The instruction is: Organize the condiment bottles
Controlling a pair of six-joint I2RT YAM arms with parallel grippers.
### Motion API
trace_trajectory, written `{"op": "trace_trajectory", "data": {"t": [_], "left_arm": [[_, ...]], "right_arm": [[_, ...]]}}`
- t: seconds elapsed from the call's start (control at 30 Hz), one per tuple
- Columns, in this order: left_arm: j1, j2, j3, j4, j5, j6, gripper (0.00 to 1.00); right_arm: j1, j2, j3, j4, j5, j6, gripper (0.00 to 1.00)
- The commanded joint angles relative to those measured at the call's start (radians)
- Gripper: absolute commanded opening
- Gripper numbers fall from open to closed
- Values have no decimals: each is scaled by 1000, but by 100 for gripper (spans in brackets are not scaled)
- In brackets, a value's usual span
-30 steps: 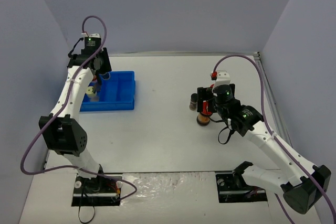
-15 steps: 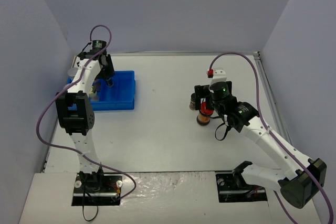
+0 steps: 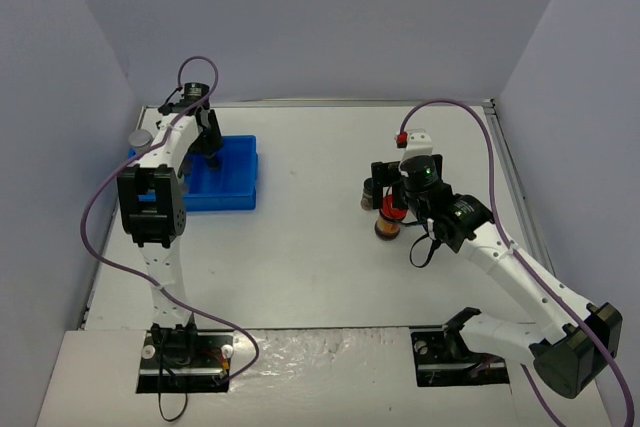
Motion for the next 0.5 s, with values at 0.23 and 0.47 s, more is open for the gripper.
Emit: {"op": "trace_trajectory", "data": {"t": [0.23, 0.47], "left_arm": [[7, -48, 60, 5, -18, -13, 76], [-4, -146, 59, -45, 37, -38, 91]], "right_arm": [[-7, -24, 13, 52, 2, 11, 100], [-8, -32, 21, 52, -5, 14, 100]]}}
